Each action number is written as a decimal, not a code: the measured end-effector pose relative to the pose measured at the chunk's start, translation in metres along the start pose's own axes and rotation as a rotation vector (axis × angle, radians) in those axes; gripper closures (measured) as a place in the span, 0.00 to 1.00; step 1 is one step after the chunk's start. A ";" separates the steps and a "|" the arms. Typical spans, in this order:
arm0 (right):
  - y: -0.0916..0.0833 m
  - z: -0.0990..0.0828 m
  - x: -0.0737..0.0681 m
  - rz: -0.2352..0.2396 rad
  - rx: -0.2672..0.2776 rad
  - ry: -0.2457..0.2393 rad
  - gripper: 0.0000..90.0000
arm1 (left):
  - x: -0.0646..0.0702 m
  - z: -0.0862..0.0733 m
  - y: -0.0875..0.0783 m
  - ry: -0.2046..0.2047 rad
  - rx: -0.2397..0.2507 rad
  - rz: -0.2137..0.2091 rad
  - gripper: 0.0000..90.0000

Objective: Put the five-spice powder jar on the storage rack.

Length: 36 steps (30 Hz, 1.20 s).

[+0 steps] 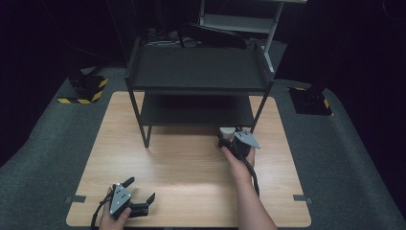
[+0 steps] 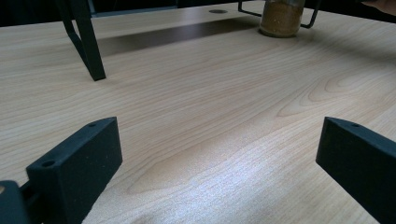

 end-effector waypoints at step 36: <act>-0.082 0.088 -0.032 0.126 0.017 0.019 0.38 | -0.001 0.000 0.000 -0.004 -0.001 -0.003 0.01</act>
Point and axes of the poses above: each handheld gripper's, and its own axes: y roughly forward along the jaws, z roughly out of its top, x roughly to its right, the point moved 4 cm from there along y, roughly forward along the jaws, and after that the axes turned 12 degrees about x, right-handed, at the moved point
